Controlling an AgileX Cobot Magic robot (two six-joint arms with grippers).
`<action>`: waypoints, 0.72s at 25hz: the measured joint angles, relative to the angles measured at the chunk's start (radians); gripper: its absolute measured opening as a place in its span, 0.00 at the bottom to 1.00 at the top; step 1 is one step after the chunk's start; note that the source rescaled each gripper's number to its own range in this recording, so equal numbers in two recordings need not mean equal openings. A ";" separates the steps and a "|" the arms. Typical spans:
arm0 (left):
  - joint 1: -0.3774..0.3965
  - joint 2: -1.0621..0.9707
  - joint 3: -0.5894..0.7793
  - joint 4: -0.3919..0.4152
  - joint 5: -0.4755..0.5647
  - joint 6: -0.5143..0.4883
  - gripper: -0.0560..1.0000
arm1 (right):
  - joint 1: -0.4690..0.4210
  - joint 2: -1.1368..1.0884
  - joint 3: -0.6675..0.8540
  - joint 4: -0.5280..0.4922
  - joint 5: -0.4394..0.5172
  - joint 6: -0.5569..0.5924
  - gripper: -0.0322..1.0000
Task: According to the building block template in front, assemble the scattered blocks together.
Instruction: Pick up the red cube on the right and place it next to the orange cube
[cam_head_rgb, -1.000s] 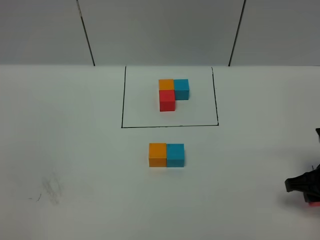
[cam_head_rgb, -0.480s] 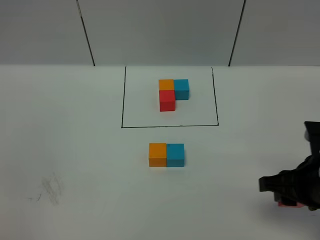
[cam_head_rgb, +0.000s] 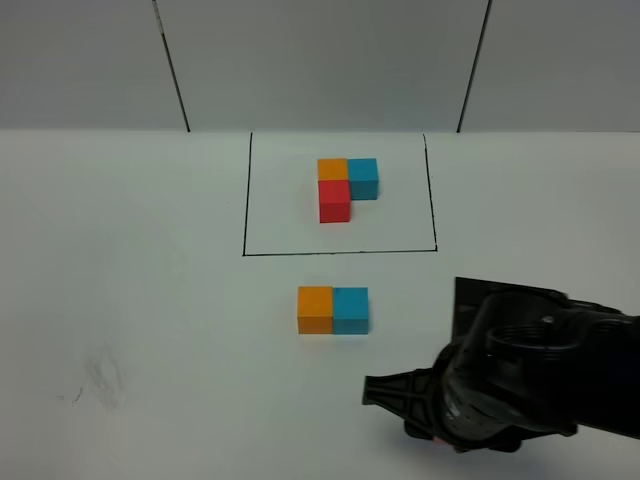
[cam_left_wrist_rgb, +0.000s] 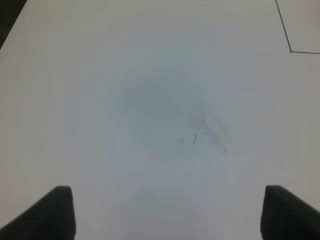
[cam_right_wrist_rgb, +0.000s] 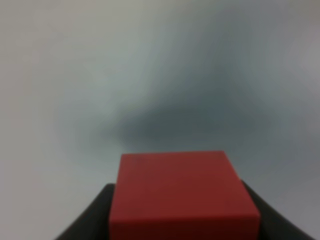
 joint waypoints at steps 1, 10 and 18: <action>0.000 0.000 0.000 0.000 0.000 0.000 0.66 | 0.015 0.030 -0.026 0.002 -0.002 0.002 0.03; 0.000 0.000 0.000 0.000 0.000 0.000 0.66 | 0.062 0.263 -0.241 0.113 -0.045 -0.140 0.03; 0.000 0.000 0.000 0.000 0.000 -0.001 0.66 | 0.062 0.433 -0.427 0.141 -0.012 -0.224 0.03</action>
